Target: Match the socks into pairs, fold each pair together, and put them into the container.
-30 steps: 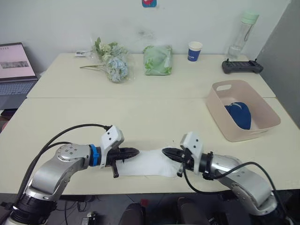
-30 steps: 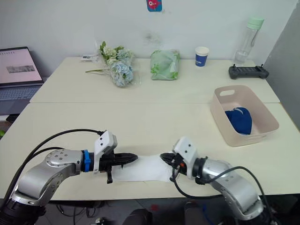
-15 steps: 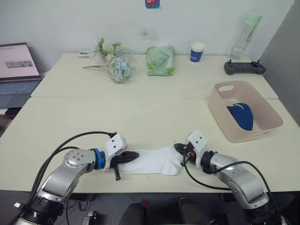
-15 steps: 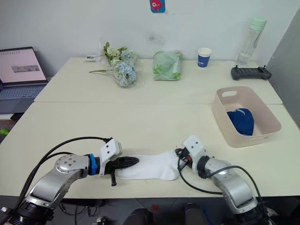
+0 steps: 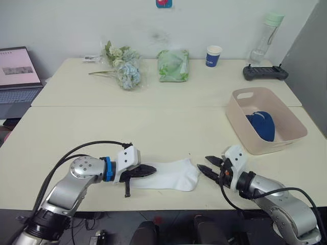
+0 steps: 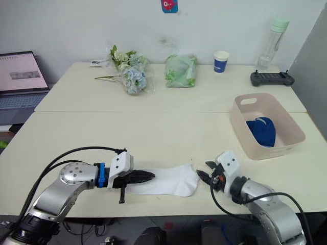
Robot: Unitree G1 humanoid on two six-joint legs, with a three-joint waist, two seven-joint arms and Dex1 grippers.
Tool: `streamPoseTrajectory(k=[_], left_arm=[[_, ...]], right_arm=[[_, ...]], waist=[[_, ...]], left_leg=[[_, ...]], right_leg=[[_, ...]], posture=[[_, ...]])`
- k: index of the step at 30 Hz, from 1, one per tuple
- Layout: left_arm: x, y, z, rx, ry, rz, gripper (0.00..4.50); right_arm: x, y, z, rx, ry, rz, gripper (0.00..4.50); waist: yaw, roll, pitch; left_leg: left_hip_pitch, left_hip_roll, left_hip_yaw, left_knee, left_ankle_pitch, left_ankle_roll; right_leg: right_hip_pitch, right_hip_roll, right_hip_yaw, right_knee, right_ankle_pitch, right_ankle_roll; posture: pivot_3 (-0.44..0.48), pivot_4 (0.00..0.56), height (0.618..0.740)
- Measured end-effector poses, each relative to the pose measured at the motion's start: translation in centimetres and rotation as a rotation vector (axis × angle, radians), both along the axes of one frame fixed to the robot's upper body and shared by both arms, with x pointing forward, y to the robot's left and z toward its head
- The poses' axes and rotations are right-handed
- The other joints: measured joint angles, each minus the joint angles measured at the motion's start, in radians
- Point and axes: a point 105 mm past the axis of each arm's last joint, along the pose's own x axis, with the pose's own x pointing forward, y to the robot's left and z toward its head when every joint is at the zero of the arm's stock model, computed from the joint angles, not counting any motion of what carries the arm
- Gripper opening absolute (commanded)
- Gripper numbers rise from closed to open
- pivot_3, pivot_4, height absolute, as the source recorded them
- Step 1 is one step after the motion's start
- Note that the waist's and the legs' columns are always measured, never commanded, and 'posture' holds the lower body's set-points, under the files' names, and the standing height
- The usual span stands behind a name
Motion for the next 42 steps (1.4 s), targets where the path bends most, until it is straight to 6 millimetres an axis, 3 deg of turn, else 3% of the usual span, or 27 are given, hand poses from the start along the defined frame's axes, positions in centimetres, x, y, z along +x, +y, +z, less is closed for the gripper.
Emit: streamPoseTrajectory(k=[3,7,8,11,17,22,29,33,37,42], left_arm=[[0.3,-0.3,-0.2,0.007,-0.034,-0.014,0.0],[0.1,-0.3,-0.3,0.007,-0.044,-0.02,0.0],[0.1,-0.3,-0.4,0.006,-0.045,-0.021,0.0],[-0.1,-0.3,-0.4,0.005,-0.054,-0.021,0.0],[-0.2,-0.3,-0.3,0.008,-0.066,-0.026,0.0],[-0.6,-1.0,0.5,0.007,-0.059,-0.07,0.0],[1.5,-4.0,2.5,-0.117,-0.08,-0.027,0.0],[1.3,-5.6,1.5,-0.091,-0.051,-0.083,0.0],[1.0,-5.6,-0.4,-0.043,0.0,-0.105,0.0],[1.4,-5.8,-0.3,-0.048,-0.044,-0.113,0.0]], right_arm=[[-0.1,0.6,-1.5,-0.033,0.025,0.009,3.05],[0.3,1.4,-1.6,-0.051,-0.001,0.026,3.05],[0.4,1.6,-1.7,-0.055,-0.007,0.03,2.88],[0.3,2.1,-1.8,-0.095,-0.036,0.062,2.16],[-0.3,2.6,-1.8,-0.108,-0.05,0.13,0.06],[0.9,1.4,-0.9,-0.065,-0.051,0.077,0.06],[2.0,-1.4,1.1,-0.023,-0.022,0.026,0.06],[1.2,0.0,3.0,0.042,0.004,0.102,0.06],[1.0,1.1,4.4,0.106,0.025,0.133,0.06],[1.1,3.0,5.1,0.192,0.099,0.148,0.06]], waist=[[0.001,0.0,0.0],[0.001,0.0,0.0],[0.001,0.0,0.0],[0.001,0.0,0.0],[0.001,-0.001,0.0],[0.002,-0.001,0.001],[0.004,-0.001,0.001],[-0.002,-0.001,0.001],[0.001,-0.001,0.001],[0.003,-0.001,0.001]], left_leg=[[0.0,0.0,0.0,0.0,0.0,0.0],[0.0,0.0,0.0,0.0,0.0,0.0],[0.0,0.0,0.0,0.0,0.0,0.0],[0.0,0.0,0.0,0.0,0.0,0.0],[0.0,0.0,0.0,0.0,0.0,0.0],[-0.001,0.0,0.0,0.0,0.0,0.0],[-0.002,-0.001,-0.001,0.001,0.0,0.0],[-0.001,0.0,0.0,0.0,0.0,0.0],[-0.001,0.0,-0.002,0.0,0.0,0.0],[-0.002,-0.001,-0.001,0.001,0.0,0.0]], right_leg=[[0.0,0.0,0.0,0.0,0.0,0.0],[0.0,0.0,0.001,0.0,0.0,0.0],[0.0,-0.001,0.0,0.0,0.0,0.0],[0.0,-0.001,0.0,0.0,0.0,0.0],[0.0,-0.001,0.0,0.0,0.0,0.0],[0.0,-0.001,0.0,0.0,0.0,0.0],[0.0,0.0,-0.001,-0.001,0.0,0.0],[0.0,0.0,0.0,0.0,0.0,0.0],[0.0,0.0,-0.001,0.001,0.0,0.0],[0.0,0.0,-0.001,0.0,0.0,0.0]], posture=[[0.0,0.15,0.74],[0.0,0.15,0.74],[0.0,0.15,0.74],[0.0,0.15,0.74],[0.0,0.15,0.74],[0.0,0.15,0.74],[0.0,0.15,0.74],[0.0,0.15,0.74],[0.0,0.15,0.74],[0.0,0.15,0.74]])
